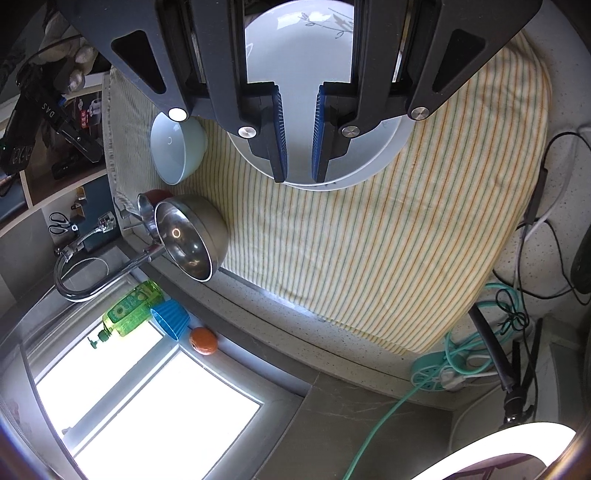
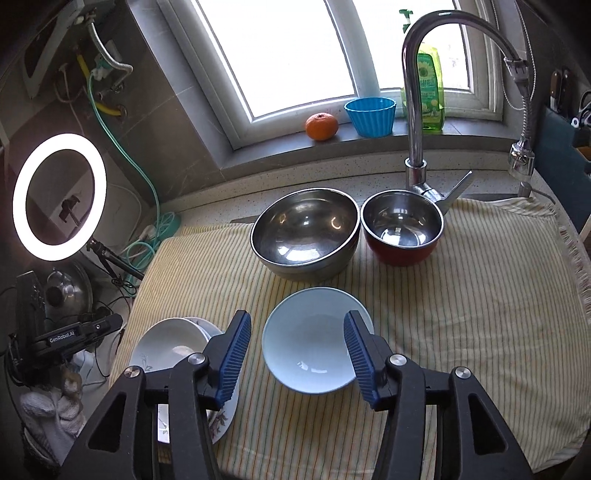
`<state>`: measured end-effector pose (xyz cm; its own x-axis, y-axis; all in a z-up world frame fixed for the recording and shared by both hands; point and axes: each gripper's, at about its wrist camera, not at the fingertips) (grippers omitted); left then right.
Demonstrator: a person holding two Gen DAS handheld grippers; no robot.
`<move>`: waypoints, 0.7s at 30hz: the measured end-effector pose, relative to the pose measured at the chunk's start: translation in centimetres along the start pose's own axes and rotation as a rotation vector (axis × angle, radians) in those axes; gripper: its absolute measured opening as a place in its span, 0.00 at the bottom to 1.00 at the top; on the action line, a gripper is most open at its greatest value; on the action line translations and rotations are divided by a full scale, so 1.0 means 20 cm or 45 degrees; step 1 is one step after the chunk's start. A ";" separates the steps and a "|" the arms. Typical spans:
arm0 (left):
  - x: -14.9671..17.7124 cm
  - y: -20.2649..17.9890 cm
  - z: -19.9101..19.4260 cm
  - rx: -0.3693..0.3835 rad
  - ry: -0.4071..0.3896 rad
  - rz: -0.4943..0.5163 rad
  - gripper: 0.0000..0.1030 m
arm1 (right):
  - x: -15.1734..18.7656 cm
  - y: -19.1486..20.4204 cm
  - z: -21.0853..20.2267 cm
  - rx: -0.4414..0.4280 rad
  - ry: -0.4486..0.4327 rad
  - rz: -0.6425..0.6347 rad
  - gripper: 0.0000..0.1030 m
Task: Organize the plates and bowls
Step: 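Open both tools and release the white plate on the stack, then move both tools toward the rim of the large steel bowl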
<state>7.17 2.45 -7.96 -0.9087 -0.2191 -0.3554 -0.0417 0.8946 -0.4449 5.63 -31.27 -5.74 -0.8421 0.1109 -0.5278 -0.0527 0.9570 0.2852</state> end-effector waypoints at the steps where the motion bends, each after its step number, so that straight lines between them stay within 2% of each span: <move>1: -0.01 -0.02 0.01 0.002 0.000 0.000 0.14 | -0.02 -0.01 0.00 0.004 0.001 -0.005 0.47; 3: -0.02 -0.06 0.03 0.007 -0.003 0.005 0.21 | -0.06 -0.04 0.01 0.010 0.009 -0.016 0.47; 12: -0.09 -0.21 0.11 0.011 -0.022 0.013 0.21 | -0.27 -0.11 0.09 0.040 0.038 -0.122 0.47; 21: -0.16 -0.37 0.24 0.016 -0.014 0.000 0.21 | -0.49 -0.20 0.25 0.014 0.095 -0.214 0.47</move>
<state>12.44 -5.26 -7.45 -0.9041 -0.2235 -0.3641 -0.0365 0.8896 -0.4552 16.72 -34.73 -5.77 -0.8596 -0.0708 -0.5061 -0.1906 0.9633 0.1891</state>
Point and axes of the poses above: each gripper's, at about its wrist camera, not at the fingertips, and z roughly the way its jaws point, y to its left, x to its underside, and after that the axes turned 6 degrees about y, right-handed
